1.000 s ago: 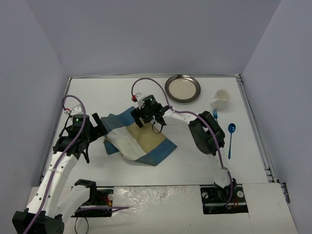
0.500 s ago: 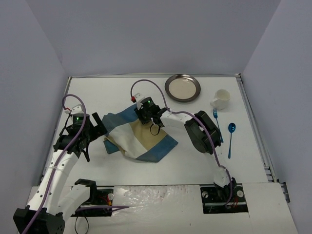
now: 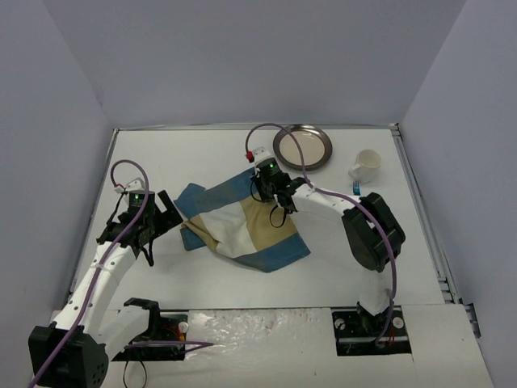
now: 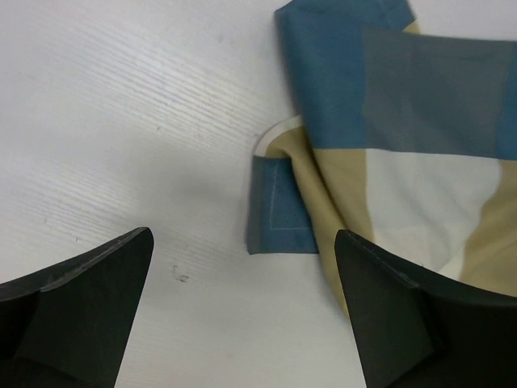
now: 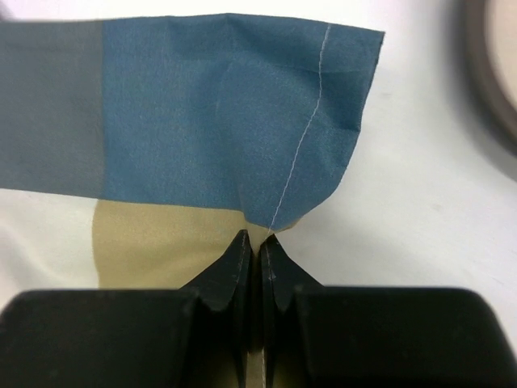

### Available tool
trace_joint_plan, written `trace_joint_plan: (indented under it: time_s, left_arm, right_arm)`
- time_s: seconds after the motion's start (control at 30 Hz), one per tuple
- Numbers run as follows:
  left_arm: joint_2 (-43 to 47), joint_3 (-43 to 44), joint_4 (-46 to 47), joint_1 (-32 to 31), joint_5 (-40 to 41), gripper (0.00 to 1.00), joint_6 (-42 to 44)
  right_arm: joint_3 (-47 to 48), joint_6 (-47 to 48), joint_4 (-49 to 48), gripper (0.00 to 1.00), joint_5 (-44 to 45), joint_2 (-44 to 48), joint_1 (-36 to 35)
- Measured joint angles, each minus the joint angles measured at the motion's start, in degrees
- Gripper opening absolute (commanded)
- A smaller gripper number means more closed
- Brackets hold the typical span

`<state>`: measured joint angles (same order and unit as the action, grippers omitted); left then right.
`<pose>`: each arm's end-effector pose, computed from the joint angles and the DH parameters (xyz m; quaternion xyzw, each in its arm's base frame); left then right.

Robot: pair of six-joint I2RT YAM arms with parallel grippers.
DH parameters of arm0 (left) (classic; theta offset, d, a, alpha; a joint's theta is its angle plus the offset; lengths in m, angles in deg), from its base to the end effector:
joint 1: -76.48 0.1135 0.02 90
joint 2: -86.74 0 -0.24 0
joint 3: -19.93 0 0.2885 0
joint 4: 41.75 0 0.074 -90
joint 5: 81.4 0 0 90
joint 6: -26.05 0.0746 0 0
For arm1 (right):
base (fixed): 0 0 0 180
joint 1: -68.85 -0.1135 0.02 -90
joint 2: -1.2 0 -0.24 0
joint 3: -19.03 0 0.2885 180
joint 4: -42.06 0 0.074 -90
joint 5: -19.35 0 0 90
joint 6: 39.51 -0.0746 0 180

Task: Set the dinner table for one person

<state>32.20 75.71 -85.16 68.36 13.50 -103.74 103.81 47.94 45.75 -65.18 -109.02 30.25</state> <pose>0.2772 -0.0331 0.2157 -0.2659 0.8739 -0.1287 0.3860 0.3897 0.3020 0.1426 -0.2435 0.8264 0.1393 0.4882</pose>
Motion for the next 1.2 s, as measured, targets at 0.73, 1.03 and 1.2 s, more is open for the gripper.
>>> trace_joint_plan:
  time_s: [0.73,1.03,1.2]
  left_arm:
    - [-18.28,-9.21,20.97,-8.01,-5.02,0.57,-5.53]
    - [-23.33,-8.07,23.12,-10.8,-2.58,0.47,-7.12]
    - [-27.41,-4.36,22.46,-13.01,-0.71,0.44,-7.23]
  right_arm:
    - [-3.8,-4.84,3.2,0.0,2.22,7.28,3.23]
    - [-5.01,-5.66,2.22,0.0,2.22,7.24,3.37]
    - [-6.07,-6.29,1.74,0.0,2.2,7.26,3.42]
